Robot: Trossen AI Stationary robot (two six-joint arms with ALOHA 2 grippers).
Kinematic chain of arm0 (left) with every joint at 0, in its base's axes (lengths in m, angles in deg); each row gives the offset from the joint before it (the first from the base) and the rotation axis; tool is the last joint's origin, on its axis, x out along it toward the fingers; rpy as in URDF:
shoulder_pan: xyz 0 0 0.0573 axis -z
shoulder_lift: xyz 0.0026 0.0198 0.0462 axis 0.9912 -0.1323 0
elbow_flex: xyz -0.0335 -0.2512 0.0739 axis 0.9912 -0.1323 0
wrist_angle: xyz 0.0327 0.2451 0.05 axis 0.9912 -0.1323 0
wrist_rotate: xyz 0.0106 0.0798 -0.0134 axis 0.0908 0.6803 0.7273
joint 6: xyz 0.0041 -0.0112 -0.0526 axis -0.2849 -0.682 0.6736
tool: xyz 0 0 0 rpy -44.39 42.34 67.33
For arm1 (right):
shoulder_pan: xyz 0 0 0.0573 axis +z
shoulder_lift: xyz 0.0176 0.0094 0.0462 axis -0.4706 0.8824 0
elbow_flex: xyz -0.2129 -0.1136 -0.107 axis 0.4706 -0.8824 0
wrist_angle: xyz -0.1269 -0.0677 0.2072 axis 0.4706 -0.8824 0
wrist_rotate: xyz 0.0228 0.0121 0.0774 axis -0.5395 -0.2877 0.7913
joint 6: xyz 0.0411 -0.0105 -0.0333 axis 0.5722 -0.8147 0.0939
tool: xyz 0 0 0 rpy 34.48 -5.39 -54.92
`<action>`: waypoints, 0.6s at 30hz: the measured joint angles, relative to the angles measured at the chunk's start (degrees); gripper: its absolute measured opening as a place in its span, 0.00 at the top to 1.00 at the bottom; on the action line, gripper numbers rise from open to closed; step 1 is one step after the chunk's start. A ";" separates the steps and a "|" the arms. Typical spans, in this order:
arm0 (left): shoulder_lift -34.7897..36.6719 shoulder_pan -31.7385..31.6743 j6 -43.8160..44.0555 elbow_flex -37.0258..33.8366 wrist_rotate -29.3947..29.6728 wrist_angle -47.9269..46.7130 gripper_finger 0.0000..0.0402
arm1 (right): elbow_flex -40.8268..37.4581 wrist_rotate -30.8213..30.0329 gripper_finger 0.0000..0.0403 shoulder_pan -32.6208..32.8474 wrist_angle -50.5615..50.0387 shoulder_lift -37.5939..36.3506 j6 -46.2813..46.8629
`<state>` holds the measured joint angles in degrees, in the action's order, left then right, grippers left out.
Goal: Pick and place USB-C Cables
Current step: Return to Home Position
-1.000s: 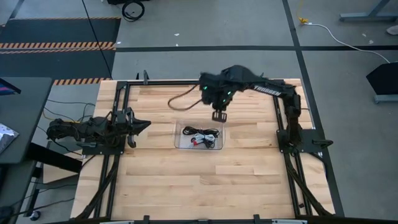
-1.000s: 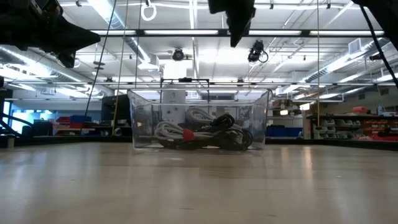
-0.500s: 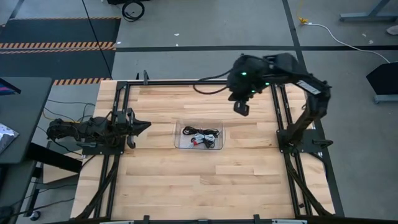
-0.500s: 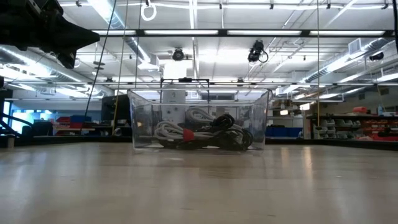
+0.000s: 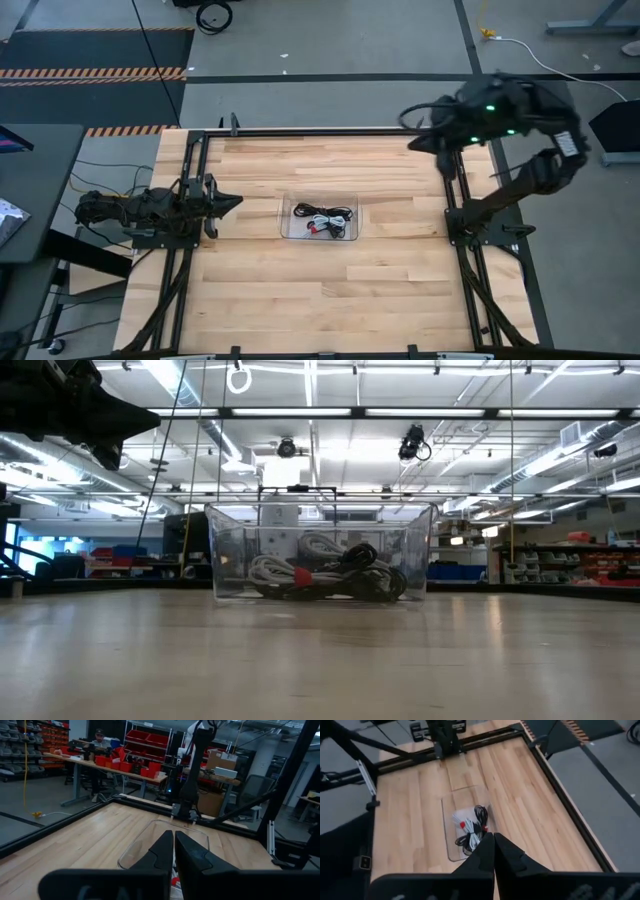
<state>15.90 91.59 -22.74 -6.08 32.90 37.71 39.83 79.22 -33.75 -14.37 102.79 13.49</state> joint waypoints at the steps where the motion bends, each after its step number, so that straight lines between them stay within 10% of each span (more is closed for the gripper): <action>1: 0.00 0.00 0.00 0.00 0.00 0.00 0.94 | -0.70 -0.42 1.00 0.39 -0.02 -1.21 0.65; 5: 0.00 0.00 0.00 0.00 0.00 0.02 0.94 | -8.63 -4.64 1.00 2.32 3.18 -7.43 4.16; 18: 0.00 0.00 -0.02 0.00 0.02 0.04 0.94 | -63.12 -2.89 1.00 6.04 58.96 -36.79 4.19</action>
<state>15.90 91.59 -22.76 -6.08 32.92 37.76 -23.29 76.33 -27.71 44.60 66.01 17.68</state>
